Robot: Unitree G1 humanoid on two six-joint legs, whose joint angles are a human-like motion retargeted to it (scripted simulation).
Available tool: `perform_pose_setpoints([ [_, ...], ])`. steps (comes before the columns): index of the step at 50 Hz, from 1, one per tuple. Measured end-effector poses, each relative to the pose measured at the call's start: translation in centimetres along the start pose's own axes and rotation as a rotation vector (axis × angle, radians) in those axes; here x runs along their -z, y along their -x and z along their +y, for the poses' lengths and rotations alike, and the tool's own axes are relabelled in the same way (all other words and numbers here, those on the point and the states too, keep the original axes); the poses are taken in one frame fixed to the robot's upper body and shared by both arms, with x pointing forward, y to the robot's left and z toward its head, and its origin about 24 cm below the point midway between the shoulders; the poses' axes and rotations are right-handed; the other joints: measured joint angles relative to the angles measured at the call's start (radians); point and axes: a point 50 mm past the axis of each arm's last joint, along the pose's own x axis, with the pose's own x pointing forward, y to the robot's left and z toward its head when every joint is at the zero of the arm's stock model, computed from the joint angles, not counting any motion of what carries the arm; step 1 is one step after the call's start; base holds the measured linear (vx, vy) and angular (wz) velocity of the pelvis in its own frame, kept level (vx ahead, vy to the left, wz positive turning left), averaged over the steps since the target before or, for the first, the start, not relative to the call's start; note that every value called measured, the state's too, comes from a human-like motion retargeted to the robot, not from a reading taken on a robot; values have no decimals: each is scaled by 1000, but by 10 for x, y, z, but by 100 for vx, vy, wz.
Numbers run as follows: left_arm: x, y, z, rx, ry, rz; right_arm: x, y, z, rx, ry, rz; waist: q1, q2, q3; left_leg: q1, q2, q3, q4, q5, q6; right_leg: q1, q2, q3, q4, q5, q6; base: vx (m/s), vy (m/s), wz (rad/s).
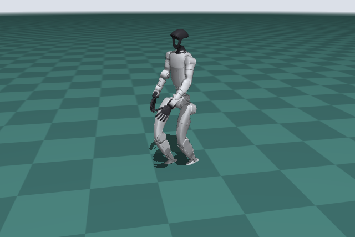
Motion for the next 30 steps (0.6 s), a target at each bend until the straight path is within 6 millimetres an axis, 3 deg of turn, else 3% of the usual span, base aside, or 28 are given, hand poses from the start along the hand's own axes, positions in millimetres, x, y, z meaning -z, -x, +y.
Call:
perform_pose_setpoints([
  [4,-21,-3,-13,62,-46,-68,2,0,-2,10,8,19,2,65,21,-27,105,20,186,-31,-52,65,79,-43,-33,-12,-34,22,-3,5],
  [7,-28,-4,-27,119,-95,-92,-1,0,-5,13,34,21,9,106,29,-81,210,63,356,12,-90,86,125,-67,-53,-21,-53,17,-3,10],
  [12,-19,-1,-46,196,-158,-64,-9,-1,-5,4,99,5,46,126,16,-180,308,84,435,0,-83,99,145,-70,-98,-24,-61,17,-2,4],
  [16,12,5,-55,229,-174,43,-18,-1,-3,-13,140,-24,77,106,-3,-226,301,67,297,-15,-67,113,113,-49,-136,-28,-56,18,1,6],
  [22,83,29,-66,268,-188,296,-36,-2,-1,-29,186,-92,90,73,-30,-225,226,7,54,75,-78,138,60,-7,-183,-35,-48,15,6,7],
  [25,115,47,-74,295,-183,419,-43,-2,3,-32,200,-122,88,73,-24,-219,218,11,56,75,-78,142,48,7,-158,-48,-43,8,13,5],
  [30,147,67,-75,309,-165,547,-53,-2,6,-35,217,-155,68,66,-35,-152,181,36,-67,88,-63,178,18,26,-210,-42,-30,10,16,13],
])
